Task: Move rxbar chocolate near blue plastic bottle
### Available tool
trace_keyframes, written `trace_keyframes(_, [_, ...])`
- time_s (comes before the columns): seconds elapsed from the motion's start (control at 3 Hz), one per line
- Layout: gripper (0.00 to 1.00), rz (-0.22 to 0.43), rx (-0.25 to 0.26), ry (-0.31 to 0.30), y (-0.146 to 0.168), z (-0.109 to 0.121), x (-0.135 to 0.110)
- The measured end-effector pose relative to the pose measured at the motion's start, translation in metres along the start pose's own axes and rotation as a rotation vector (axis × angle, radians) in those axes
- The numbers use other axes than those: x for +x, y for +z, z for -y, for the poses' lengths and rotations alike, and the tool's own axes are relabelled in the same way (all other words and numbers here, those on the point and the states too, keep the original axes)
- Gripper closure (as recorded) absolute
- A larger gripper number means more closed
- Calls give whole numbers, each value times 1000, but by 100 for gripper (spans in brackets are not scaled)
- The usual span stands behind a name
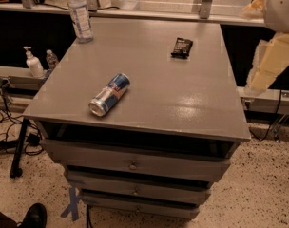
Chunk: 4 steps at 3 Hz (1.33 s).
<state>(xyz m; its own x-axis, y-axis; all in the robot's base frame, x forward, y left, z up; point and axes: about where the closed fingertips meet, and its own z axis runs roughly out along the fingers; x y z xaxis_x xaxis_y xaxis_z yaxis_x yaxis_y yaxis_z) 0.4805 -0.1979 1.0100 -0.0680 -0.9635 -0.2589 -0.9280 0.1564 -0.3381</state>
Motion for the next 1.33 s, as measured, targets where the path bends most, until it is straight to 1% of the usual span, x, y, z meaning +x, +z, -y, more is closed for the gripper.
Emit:
trace_keyframes(0.33, [0, 102, 46, -106, 3, 26, -39])
trace_keyframes(0.67, [0, 230, 87, -174, 15, 57, -76])
trace_keyframes(1.0, [0, 230, 87, -174, 15, 57, -76])
trace_keyframes(1.33, [0, 264, 110, -208, 17, 64, -77])
